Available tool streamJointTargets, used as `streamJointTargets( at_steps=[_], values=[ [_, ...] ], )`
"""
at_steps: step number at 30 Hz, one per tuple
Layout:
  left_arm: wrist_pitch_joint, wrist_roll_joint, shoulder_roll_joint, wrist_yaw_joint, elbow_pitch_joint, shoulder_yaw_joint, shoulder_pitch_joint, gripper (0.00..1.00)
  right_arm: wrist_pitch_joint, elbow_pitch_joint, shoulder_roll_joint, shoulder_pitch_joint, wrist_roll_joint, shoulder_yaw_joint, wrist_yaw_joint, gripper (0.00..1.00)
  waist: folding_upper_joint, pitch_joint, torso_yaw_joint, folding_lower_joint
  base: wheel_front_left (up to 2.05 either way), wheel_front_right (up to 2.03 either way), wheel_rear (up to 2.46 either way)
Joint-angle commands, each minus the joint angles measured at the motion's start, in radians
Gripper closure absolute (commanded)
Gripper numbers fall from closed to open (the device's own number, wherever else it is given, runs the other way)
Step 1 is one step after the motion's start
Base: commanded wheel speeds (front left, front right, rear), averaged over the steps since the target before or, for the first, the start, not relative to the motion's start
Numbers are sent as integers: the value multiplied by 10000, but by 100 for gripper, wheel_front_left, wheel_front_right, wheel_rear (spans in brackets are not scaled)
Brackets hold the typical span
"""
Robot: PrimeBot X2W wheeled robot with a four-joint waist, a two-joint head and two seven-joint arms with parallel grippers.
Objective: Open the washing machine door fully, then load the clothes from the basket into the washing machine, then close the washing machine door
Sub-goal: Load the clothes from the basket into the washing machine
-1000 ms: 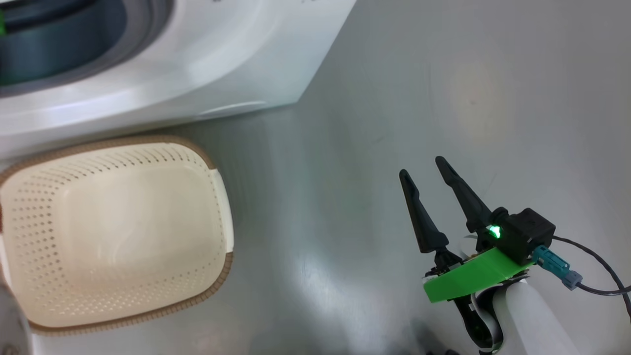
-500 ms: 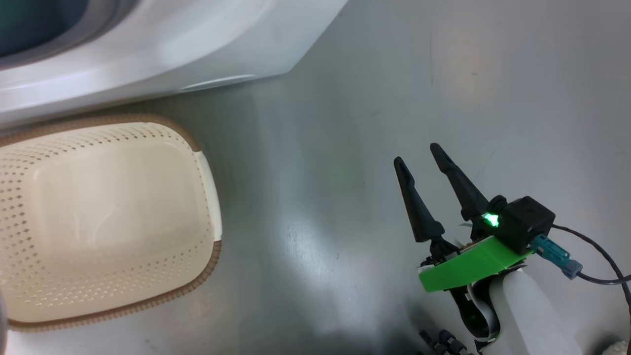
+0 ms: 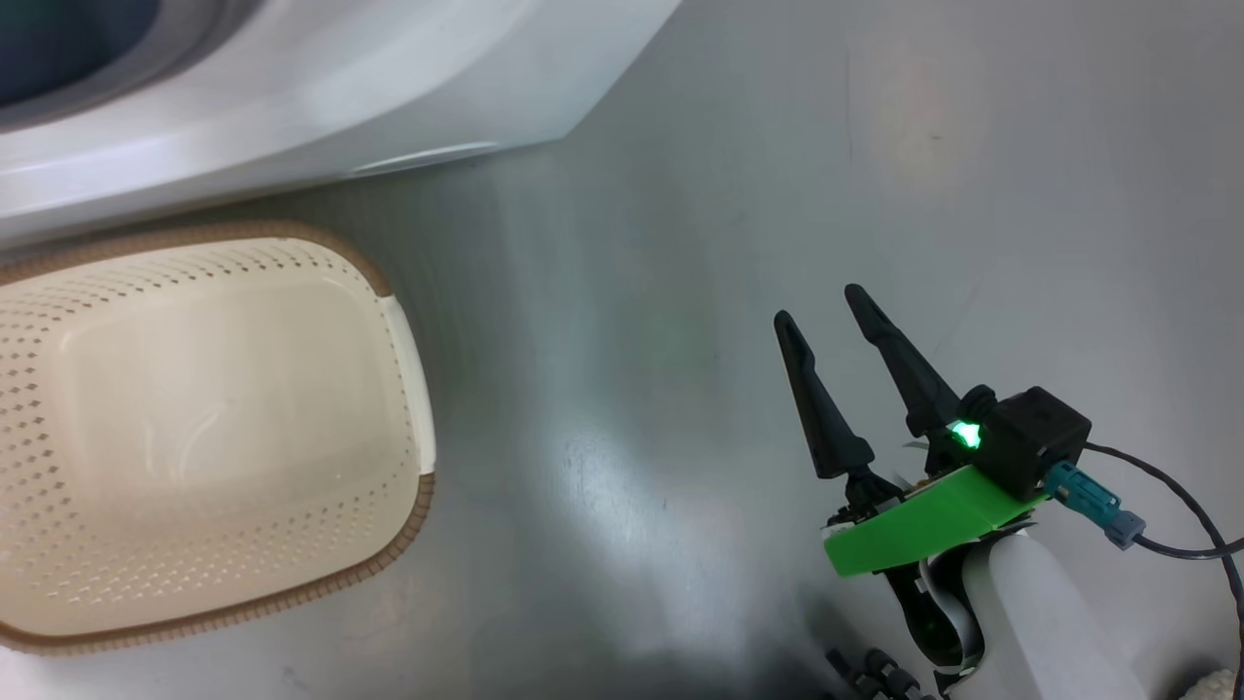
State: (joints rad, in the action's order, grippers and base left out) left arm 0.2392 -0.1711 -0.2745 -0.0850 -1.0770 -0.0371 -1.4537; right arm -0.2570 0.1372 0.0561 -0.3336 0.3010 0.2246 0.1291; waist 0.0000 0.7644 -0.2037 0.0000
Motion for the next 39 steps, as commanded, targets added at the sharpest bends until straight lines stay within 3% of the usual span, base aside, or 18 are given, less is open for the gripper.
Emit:
streamJointTargets(
  at_steps=[1, 27, 39],
  values=[
    [94, -82, -418, -2, 188, 47, 8, 0, -48, -152, -58, 84, -69, 194, 16, 0, 0, -127, 86, 0, 0, 0, 0],
    [224, -353, 241, 108, 1948, 211, 3254, 0, -48, 410, -58, 554, -253, 144, 16, 0, 0, -2654, 876, 0, 0, 0, 0],
    [225, -358, 334, 171, 4612, 505, 6115, 0, -48, 630, -52, 1116, -249, 63, 16, 0, 0, -4178, 1184, 0, 0, 0, 0]
  ],
)
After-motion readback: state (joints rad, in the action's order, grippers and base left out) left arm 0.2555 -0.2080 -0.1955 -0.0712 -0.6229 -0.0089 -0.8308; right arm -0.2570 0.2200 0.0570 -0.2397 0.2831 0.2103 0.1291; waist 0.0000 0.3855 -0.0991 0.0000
